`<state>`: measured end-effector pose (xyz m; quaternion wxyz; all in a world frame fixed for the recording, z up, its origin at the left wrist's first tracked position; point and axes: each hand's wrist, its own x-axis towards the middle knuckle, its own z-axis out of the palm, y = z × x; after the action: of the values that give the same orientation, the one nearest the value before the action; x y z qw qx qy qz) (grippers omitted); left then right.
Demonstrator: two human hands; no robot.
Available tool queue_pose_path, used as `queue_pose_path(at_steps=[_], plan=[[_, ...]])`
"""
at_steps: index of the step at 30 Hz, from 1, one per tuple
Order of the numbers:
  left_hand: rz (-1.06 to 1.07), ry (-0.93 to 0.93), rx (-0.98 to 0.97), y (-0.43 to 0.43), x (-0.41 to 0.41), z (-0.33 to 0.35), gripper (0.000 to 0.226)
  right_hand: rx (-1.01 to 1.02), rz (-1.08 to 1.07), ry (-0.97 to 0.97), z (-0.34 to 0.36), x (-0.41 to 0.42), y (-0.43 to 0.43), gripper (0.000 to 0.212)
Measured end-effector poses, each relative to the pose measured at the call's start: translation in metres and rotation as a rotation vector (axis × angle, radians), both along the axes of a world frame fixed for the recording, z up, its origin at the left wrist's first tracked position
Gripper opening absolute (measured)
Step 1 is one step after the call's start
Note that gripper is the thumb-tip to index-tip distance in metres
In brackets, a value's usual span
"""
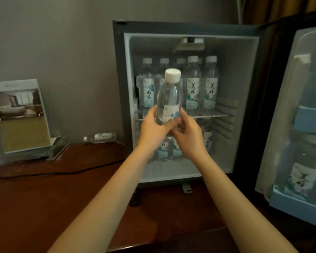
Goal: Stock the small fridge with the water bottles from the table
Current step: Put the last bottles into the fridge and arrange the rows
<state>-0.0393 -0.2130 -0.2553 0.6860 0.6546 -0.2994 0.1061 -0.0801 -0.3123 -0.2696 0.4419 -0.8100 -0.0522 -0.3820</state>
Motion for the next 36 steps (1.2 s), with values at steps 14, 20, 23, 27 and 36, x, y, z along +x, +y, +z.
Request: queue_pose_path(at_steps=[14, 20, 23, 27, 36], plan=[[0.194, -0.009, 0.193, -0.058, 0.07, 0.036, 0.073, 0.172, -0.219, -0.054, 0.034, 0.054, -0.023, 0.049], [0.23, -0.029, 0.272, -0.06, 0.072, 0.031, 0.064, 0.082, -0.302, -0.045, 0.032, 0.062, -0.029, 0.049], [0.287, -0.026, 0.374, -0.058, 0.075, 0.027, 0.051, 0.056, -0.341, -0.008, 0.033, 0.065, -0.032, 0.051], [0.375, -0.098, 0.436, -0.058, 0.077, 0.023, 0.043, 0.046, -0.342, 0.045, 0.034, 0.068, -0.036, 0.048], [0.464, -0.116, 0.458, -0.062, 0.072, 0.028, 0.043, -0.014, -0.364, 0.167, 0.039, 0.074, -0.044, 0.044]])
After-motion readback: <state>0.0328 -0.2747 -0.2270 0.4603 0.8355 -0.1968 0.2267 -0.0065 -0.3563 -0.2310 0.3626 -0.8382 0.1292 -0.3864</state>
